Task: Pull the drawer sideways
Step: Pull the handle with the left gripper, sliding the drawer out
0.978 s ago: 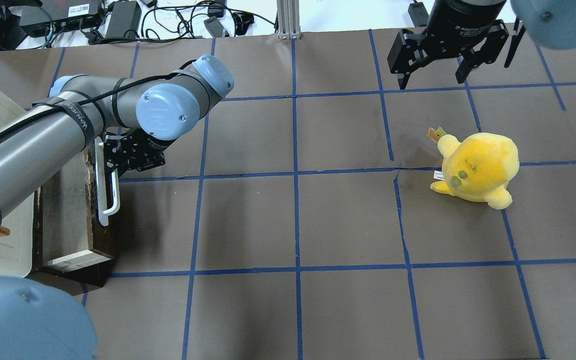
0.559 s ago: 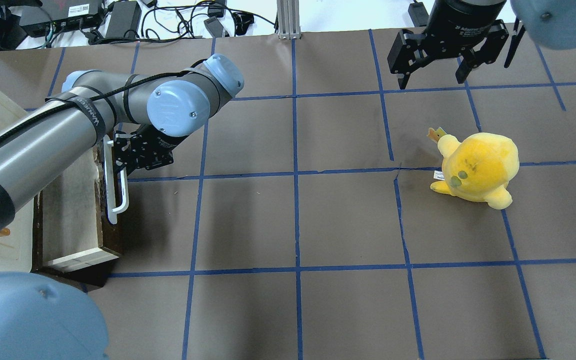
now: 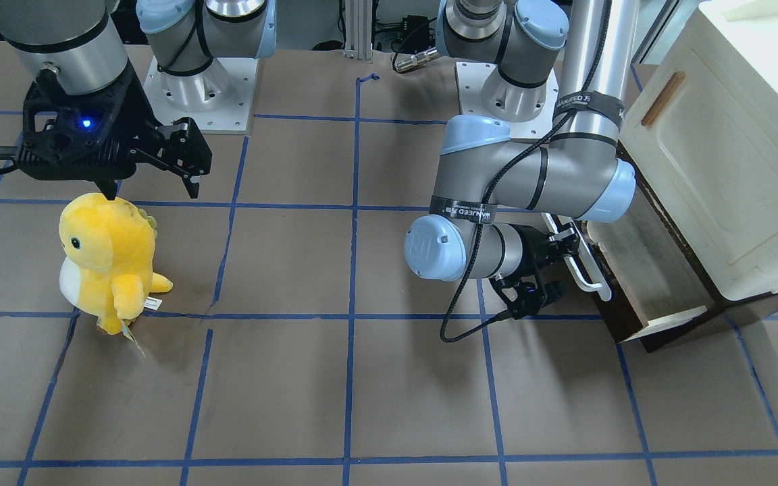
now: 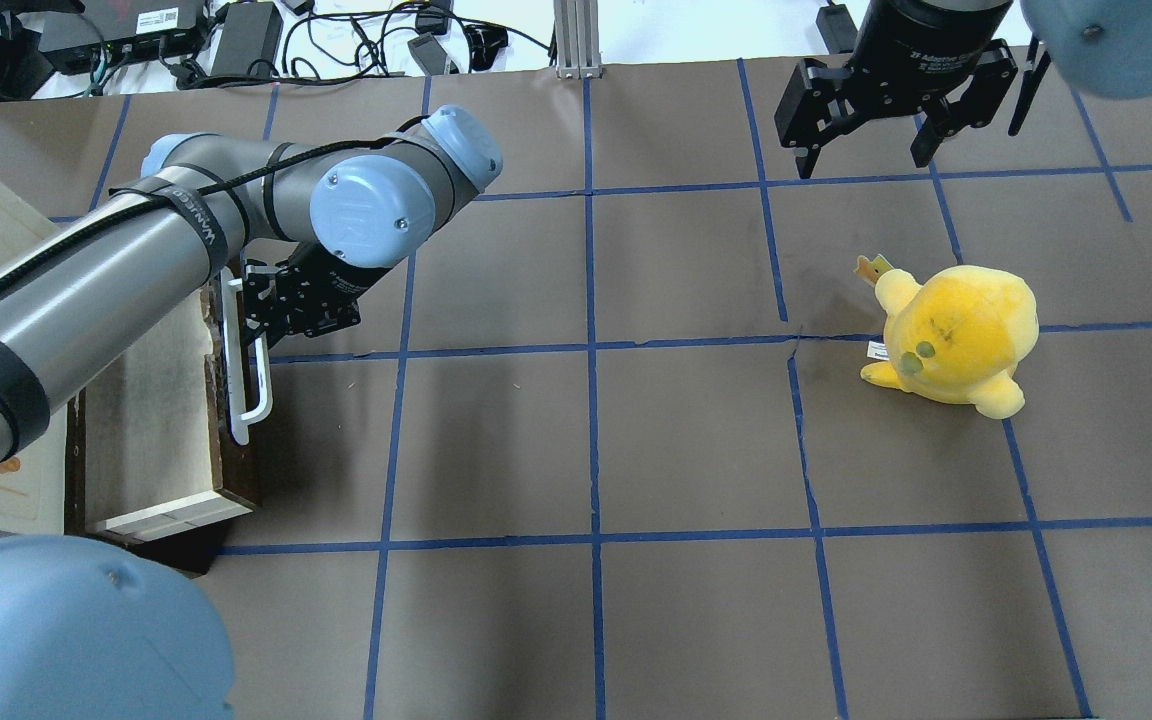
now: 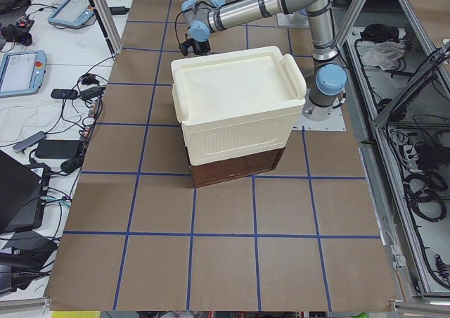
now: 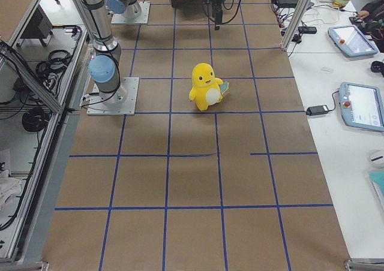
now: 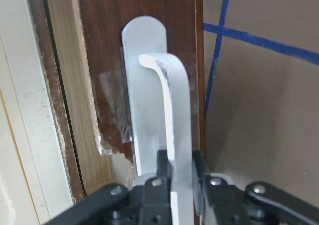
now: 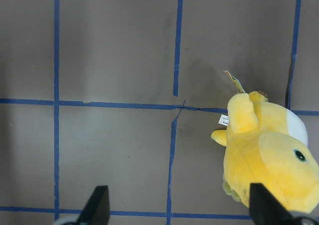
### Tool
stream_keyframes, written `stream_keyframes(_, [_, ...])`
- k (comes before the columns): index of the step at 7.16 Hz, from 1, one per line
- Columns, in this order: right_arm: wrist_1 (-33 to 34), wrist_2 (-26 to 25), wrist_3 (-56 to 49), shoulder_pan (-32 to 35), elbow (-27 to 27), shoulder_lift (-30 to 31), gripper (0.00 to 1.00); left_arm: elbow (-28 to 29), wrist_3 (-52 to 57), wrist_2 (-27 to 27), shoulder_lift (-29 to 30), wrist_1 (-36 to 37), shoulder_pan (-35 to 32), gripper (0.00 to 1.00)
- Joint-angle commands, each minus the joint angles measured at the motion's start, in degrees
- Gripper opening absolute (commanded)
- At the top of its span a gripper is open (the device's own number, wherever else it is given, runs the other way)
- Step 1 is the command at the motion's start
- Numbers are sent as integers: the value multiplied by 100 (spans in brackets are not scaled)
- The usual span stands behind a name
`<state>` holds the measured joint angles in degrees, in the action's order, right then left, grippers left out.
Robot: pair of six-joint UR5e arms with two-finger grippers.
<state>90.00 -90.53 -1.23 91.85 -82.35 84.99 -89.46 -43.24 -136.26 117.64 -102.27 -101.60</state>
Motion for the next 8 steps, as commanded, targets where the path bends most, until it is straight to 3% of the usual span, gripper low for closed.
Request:
stream_keyframes(1, [0, 0, 0, 0, 0, 0, 100, 156, -87, 134, 57, -187, -61, 0])
stream_keyframes(2, [0, 0, 0, 0, 0, 0, 100, 148, -149, 152, 75, -197, -79, 0])
stream_keyframes(3, [0, 0, 0, 0, 0, 0, 100, 148, -158, 91, 93, -232, -79, 6])
stream_keyframes(4, [0, 0, 0, 0, 0, 0, 100, 157, -106, 64, 67, -223, -88, 46])
stream_keyframes(5, [0, -8, 0, 0, 0, 0, 100, 157, -88, -14, 32, -197, -88, 96])
stream_keyframes(7, [0, -8, 0, 0, 0, 0, 100, 340, -9, 89, -91, -188, -97, 100])
stream_keyframes(8, [0, 0, 0, 0, 0, 0, 100, 498, 157, 430, -214, -188, -106, 100])
